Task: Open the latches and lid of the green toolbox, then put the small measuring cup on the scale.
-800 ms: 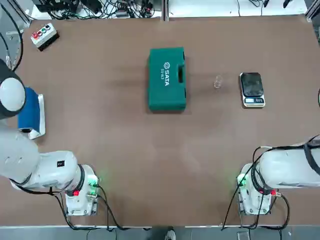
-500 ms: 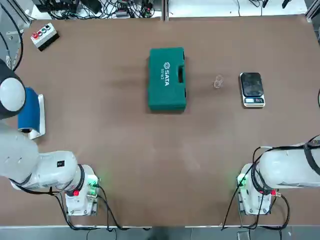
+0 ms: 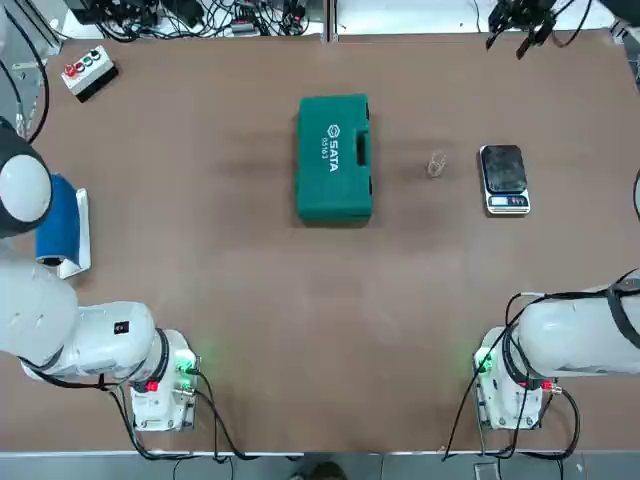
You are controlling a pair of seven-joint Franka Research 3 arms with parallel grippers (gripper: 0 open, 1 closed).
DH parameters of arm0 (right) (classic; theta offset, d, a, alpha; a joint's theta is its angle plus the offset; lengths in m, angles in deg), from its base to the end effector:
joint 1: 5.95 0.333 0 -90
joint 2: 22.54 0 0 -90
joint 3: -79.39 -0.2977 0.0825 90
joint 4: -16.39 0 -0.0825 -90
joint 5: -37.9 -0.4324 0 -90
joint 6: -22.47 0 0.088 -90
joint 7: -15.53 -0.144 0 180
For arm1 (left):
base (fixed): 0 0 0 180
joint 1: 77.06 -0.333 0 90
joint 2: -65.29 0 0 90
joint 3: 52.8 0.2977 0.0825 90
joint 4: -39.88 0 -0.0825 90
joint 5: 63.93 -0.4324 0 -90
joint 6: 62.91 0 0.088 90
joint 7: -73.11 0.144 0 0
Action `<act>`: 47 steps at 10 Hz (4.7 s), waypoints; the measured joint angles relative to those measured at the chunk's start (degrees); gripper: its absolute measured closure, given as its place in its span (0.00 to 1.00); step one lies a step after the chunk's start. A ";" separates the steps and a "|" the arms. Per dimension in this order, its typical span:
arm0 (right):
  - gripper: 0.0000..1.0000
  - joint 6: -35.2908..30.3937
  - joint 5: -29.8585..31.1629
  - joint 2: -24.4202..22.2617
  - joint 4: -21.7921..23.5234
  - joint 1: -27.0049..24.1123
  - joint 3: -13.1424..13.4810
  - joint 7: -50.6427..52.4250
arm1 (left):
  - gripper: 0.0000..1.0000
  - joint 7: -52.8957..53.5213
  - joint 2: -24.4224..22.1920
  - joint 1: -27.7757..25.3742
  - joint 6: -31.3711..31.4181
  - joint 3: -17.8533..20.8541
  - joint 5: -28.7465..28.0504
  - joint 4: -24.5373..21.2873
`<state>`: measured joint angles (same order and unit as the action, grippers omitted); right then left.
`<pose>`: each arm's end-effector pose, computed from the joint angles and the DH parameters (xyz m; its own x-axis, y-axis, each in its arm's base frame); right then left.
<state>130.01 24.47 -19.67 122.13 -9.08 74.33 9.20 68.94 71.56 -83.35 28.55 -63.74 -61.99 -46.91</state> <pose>0.6185 0.0461 0.4239 0.9883 -0.1435 -0.0512 -0.1513 -0.9637 -0.2201 0.6322 -0.0513 0.5342 0.9995 -0.0070 -0.0299 -0.0054 -0.9986 0.0525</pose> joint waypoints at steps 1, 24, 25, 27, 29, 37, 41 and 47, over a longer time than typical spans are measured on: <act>0.00 3.10 -4.10 0.19 2.69 0.46 -0.68 -0.01 | 0.08 -0.70 0.13 -0.01 0.31 0.01 0.64 -0.72; 0.04 25.36 -69.03 29.97 10.56 4.71 -15.43 55.18 | 0.96 6.67 11.11 3.26 23.65 -3.71 9.81 -16.57; 0.06 26.02 -69.65 30.32 10.34 4.76 -16.00 55.26 | 0.99 7.00 12.02 3.12 24.59 -3.65 10.27 -16.58; 0.10 27.50 -70.07 30.79 10.16 4.84 -17.05 55.27 | 0.99 7.13 12.54 3.14 25.44 -3.67 10.57 -16.52; 0.13 27.92 -70.15 31.12 10.05 4.90 -17.34 55.27 | 0.99 7.29 12.54 3.28 26.50 -3.79 11.34 -16.44; 0.48 29.17 -70.56 32.50 9.40 5.07 -17.35 55.81 | 0.99 1.45 18.25 8.70 36.85 -4.29 19.52 -16.74; 0.74 29.46 -70.56 33.52 8.91 5.08 -17.15 56.39 | 0.99 -0.17 18.37 9.71 37.69 -4.36 19.52 -16.73; 0.78 28.87 -70.33 32.93 7.11 5.09 -17.51 55.35 | 0.99 -1.67 18.99 10.64 39.11 -4.36 19.52 -16.69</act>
<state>158.87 -45.86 13.26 129.24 -3.99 56.83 64.54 67.28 90.55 -72.71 67.66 -68.10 -42.47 -63.60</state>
